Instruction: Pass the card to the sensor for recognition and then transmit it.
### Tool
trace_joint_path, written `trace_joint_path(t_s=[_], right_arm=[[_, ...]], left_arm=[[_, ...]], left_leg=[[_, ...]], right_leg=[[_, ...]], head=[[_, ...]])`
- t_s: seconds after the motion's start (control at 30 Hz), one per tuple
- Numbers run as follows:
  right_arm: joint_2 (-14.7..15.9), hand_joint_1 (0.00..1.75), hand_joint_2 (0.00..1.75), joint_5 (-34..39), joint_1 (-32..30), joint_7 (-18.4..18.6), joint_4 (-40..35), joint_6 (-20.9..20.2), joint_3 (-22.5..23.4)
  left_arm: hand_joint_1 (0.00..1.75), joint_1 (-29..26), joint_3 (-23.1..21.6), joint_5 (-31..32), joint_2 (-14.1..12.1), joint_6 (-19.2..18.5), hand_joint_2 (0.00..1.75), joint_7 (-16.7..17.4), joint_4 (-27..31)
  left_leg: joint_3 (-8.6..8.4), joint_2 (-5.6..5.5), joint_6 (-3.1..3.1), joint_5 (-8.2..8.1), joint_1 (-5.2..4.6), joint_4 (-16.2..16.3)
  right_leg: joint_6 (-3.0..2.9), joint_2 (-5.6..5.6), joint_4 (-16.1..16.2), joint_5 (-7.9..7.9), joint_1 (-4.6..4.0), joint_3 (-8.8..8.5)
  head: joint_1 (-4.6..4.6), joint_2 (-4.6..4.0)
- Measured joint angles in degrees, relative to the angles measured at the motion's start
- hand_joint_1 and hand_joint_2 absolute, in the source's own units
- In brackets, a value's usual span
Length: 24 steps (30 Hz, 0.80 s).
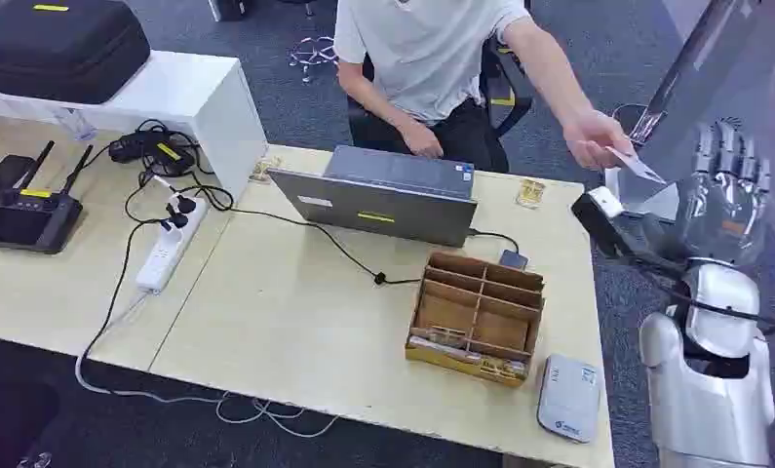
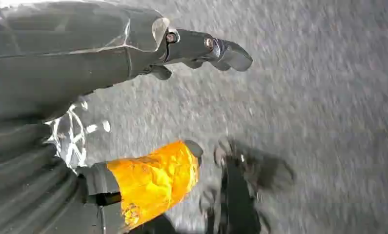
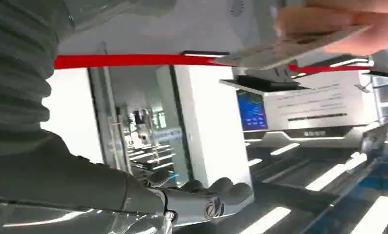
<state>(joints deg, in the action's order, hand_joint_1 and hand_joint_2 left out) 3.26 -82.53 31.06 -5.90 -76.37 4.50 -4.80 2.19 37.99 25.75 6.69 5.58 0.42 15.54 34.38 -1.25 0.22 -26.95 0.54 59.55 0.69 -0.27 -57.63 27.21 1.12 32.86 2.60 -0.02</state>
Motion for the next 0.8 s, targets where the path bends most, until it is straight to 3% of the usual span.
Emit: trace_joint_path(t_s=[0.17, 0.5, 0.53, 0.8], right_arm=[[0.0, 0.00, 1.75, 2.9, 1.7, 0.7, 0.5, 0.4, -4.8], [0.0, 0.00, 1.75, 5.6, 2.4, 1.1, 0.9, 0.1, -7.7], [0.0, 1.75, 1.75, 5.7, 2.5, 1.1, 1.0, 0.0, -7.8], [0.0, 1.75, 1.75, 7.7, 3.1, 0.2, 1.7, -0.1, -8.9]], left_arm=[[0.00, 0.2, 0.7, 1.0, 0.9, -6.9, 1.75, -2.5, -0.9], [0.00, 0.2, 1.5, 1.9, 0.9, -9.4, 1.75, -2.2, -1.2], [0.00, 0.2, 1.7, 2.0, 0.9, -9.6, 1.75, -2.2, -1.4], [0.00, 0.2, 2.4, 2.2, 0.9, -10.4, 1.75, -1.7, -1.7]], left_leg=[[0.00, -0.01, 0.00, 0.00, 0.00, 0.0], [0.00, 0.00, 0.00, 0.00, 0.00, 0.0], [0.00, 0.01, 0.00, 0.00, 0.00, 0.0], [0.00, 0.02, 0.00, 0.00, 0.00, 0.0]], right_leg=[[0.00, -0.01, 0.0, 0.00, 0.00, 0.00], [0.00, 0.00, 0.0, 0.00, 0.00, 0.03], [0.00, 0.01, 0.0, 0.00, 0.00, 0.03], [-0.01, 0.02, 0.0, -0.01, 0.00, 0.03]], head=[[-0.02, 0.00], [-0.02, 0.00], [-0.02, 0.00], [-0.02, 0.00]])
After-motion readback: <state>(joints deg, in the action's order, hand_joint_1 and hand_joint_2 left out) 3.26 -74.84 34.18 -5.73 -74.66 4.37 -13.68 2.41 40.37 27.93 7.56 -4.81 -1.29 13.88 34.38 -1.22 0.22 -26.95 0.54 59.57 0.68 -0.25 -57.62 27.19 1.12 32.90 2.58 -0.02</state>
